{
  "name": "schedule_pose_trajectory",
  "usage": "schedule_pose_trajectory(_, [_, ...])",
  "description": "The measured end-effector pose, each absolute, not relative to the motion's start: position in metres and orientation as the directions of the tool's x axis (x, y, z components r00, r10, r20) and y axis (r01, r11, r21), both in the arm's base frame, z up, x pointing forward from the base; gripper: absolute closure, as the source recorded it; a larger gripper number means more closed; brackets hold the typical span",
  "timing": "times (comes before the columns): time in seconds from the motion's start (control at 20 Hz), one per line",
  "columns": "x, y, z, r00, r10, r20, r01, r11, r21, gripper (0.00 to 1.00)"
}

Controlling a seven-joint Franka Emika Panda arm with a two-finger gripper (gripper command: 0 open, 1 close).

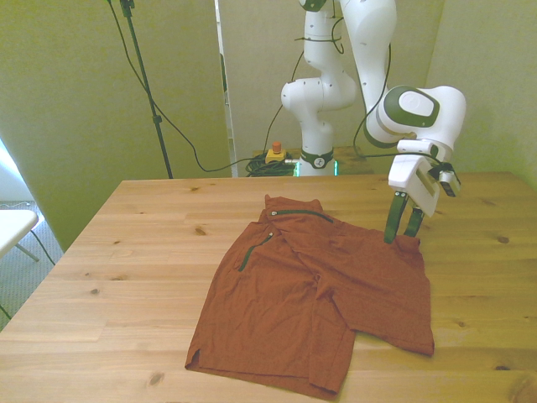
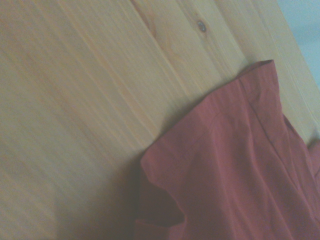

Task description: Fold the shorts

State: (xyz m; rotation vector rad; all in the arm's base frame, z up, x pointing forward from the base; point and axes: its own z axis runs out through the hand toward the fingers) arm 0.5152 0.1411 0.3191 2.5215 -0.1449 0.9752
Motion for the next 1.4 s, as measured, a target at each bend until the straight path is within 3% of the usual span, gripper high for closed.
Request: schedule_pose_trajectory(1.4, [0.515, 0.150, 0.297, 0.750, 0.033, 0.661, -0.252, -0.910, 0.331, 1.00])
